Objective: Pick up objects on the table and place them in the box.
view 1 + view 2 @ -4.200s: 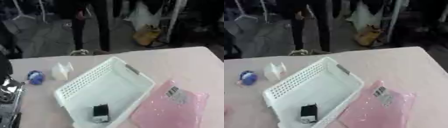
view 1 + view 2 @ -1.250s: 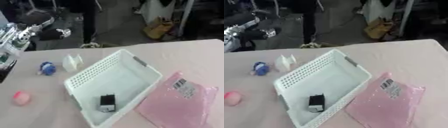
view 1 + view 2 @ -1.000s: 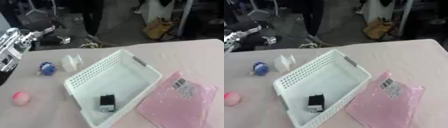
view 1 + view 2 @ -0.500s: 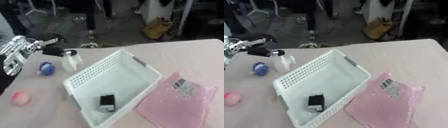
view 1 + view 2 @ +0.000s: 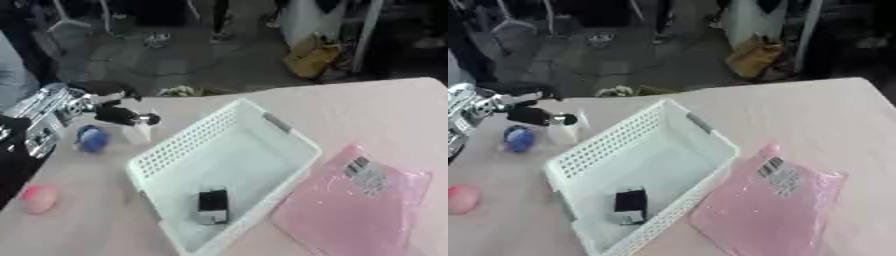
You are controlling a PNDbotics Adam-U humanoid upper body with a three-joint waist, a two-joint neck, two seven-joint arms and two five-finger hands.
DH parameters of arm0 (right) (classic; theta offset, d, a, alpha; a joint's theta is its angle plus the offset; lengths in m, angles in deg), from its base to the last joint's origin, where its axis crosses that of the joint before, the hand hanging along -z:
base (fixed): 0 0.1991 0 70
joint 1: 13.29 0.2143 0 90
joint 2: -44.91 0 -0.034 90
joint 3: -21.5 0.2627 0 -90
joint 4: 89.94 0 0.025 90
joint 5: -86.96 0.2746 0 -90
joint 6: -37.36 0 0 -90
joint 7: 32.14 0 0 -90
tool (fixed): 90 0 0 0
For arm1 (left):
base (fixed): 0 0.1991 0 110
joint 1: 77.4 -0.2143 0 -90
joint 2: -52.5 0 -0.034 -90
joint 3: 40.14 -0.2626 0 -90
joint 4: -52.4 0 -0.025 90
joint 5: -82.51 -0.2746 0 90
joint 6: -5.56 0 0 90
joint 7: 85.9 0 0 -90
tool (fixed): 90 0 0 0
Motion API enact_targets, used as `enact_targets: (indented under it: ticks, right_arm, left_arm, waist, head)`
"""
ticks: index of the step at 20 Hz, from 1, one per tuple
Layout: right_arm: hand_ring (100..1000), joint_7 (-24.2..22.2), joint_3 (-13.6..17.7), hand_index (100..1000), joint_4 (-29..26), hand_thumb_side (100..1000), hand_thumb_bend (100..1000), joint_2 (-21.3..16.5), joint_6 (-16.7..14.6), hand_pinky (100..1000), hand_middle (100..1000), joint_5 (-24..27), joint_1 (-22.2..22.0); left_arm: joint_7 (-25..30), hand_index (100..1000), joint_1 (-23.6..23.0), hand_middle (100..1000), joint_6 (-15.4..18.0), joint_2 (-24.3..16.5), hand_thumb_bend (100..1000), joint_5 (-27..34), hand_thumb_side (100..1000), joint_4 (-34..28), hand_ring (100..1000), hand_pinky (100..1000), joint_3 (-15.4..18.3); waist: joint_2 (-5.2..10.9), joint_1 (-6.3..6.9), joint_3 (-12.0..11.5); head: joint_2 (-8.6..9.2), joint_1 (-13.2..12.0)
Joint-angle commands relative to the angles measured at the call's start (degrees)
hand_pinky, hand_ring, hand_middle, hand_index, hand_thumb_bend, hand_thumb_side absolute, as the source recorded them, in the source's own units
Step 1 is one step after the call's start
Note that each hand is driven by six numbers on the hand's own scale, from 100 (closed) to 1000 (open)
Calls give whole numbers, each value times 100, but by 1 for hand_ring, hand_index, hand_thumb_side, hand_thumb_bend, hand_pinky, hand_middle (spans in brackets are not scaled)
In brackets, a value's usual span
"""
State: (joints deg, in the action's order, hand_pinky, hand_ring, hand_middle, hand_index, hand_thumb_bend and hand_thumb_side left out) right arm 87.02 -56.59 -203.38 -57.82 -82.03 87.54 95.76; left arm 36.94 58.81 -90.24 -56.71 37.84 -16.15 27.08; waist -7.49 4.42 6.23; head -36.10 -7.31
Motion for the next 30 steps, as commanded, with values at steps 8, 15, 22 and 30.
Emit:
enact_targets:
  ticks: [8,15,22,30]
  right_arm:
    - [833,8,2,801,-116,1000,100,-143,-12,788,767,65,31]
    - [833,12,-4,797,-116,1000,100,-120,-17,788,766,63,13]
    - [833,28,-6,797,-116,1000,100,-113,-21,788,766,51,9]
    - [834,15,-19,795,-116,1000,100,-76,-31,789,765,34,-32]
  left_arm:
    - [-108,1000,127,1000,34,-8,888,-136,869,159,1000,1000,95]
    - [-626,1000,172,1000,158,217,875,-699,883,784,1000,1000,158]
    - [-995,1000,174,1000,353,313,875,-1255,883,1045,1000,1000,268]
    - [-1449,1000,237,1000,321,568,863,-1784,906,1469,1000,1000,491]
  waist:
    - [91,-39,17]
    - [62,-60,41]
    - [39,-76,48]
    - [-35,-116,119]
  head:
    - [16,-32]
    - [24,-37]
    - [70,-47]
    - [185,-89]
